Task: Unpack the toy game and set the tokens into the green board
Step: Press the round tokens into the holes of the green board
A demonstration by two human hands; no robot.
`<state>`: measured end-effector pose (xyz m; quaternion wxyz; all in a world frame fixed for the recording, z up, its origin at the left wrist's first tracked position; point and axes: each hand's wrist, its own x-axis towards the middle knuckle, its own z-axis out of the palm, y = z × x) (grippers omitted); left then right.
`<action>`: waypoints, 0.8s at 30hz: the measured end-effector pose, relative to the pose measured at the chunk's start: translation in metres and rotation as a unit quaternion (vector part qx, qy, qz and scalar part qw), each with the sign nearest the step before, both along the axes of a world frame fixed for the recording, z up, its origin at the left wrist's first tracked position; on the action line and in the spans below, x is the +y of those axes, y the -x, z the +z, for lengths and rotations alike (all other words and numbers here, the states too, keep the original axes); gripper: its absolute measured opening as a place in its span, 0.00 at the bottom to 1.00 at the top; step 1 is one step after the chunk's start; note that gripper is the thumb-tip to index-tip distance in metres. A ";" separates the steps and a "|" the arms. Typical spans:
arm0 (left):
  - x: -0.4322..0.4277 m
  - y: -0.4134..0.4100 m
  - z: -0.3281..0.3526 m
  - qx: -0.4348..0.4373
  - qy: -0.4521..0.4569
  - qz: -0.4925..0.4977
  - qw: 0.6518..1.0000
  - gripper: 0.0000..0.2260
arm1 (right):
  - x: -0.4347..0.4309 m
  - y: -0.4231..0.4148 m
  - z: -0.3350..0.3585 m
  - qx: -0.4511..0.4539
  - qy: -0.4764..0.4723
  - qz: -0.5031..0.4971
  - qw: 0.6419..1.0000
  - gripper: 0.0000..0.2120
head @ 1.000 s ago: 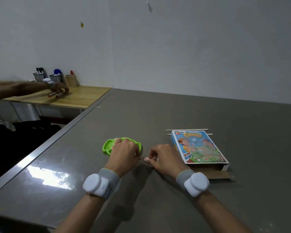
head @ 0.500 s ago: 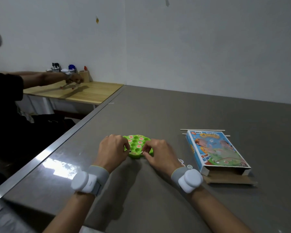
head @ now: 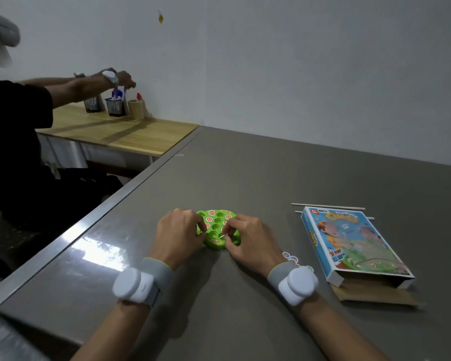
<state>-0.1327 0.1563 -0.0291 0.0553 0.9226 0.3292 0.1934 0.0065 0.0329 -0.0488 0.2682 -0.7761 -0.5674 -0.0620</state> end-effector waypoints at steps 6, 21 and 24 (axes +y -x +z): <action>0.000 0.002 0.001 0.001 0.000 0.006 1.000 0.08 | -0.002 0.003 -0.006 0.002 -0.005 -0.004 1.000 0.06; -0.024 -0.005 0.002 -0.024 -0.001 -0.024 0.999 0.08 | -0.051 -0.030 0.019 -0.017 0.017 -0.035 0.999 0.06; -0.042 -0.020 0.004 -0.019 -0.007 -0.062 0.998 0.09 | -0.076 -0.043 0.027 -0.022 0.038 -0.058 0.997 0.07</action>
